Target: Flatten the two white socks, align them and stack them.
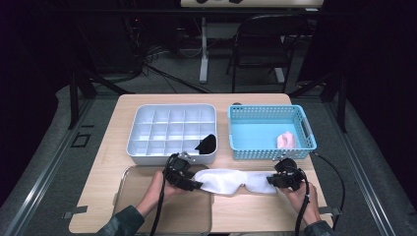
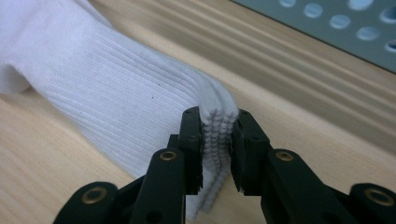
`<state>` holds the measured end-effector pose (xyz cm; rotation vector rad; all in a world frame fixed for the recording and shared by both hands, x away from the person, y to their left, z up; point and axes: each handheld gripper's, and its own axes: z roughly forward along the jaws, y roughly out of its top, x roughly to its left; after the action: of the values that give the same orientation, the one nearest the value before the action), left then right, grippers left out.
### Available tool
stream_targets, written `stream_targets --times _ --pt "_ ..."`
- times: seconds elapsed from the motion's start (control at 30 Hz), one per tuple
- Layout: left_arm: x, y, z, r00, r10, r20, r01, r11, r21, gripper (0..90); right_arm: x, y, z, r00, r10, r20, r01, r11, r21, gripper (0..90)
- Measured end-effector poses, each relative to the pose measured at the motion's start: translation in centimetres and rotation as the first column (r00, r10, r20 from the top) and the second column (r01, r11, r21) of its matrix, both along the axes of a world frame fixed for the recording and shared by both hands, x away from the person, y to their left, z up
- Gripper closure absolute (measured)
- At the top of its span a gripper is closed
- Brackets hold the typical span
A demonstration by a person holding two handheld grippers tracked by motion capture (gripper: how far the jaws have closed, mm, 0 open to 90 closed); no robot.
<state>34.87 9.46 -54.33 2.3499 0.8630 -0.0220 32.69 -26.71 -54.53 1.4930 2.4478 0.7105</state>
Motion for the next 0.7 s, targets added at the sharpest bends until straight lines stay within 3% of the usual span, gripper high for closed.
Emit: stream_targets --times 0.17,0.23,0.4,0.43,0.5,0.57,0.7 --pt "0.4 -0.6 -0.3 0.9999 0.007 -0.009 -0.007 0.9999 -0.013 47.2 -0.1 0.2 -0.1 1.0000 0.001 0.003 -0.001 1.000 -0.012 74.2" --pt "0.3 -0.9 -0.4 1.0000 -0.002 -0.008 0.002 1.0000 0.006 52.5 -0.1 0.1 -0.1 1.0000 0.001 0.004 -0.001 1.000 -0.015 72.6" --pt "-0.1 -1.4 -0.4 0.9993 -0.036 0.013 0.035 0.9989 0.031 65.7 -1.0 -0.3 0.2 0.9987 -0.052 0.005 0.052 0.999 0.013 51.4" --pt "-0.2 -1.4 -0.4 0.9994 -0.030 0.019 0.029 0.9988 0.038 67.0 -1.4 -0.5 0.2 0.9991 -0.041 0.012 0.041 0.998 0.038 48.0" --pt "-0.3 -1.6 -0.4 0.9993 -0.032 0.020 0.031 0.9989 0.035 70.8 -1.9 -0.4 0.2 0.9990 -0.042 -0.012 0.042 0.999 0.027 40.9" --pt "-0.4 -1.7 -0.4 0.9990 -0.037 0.027 0.036 0.9985 0.041 74.1 -2.2 -0.2 0.0 0.9995 -0.029 -0.013 0.029 0.999 0.037 38.3" --pt "-0.7 -1.9 -0.1 0.9973 -0.048 0.055 0.045 0.9974 0.056 77.5 -1.6 0.6 -0.6 0.9994 -0.030 -0.019 0.030 1.000 -0.003 40.1"
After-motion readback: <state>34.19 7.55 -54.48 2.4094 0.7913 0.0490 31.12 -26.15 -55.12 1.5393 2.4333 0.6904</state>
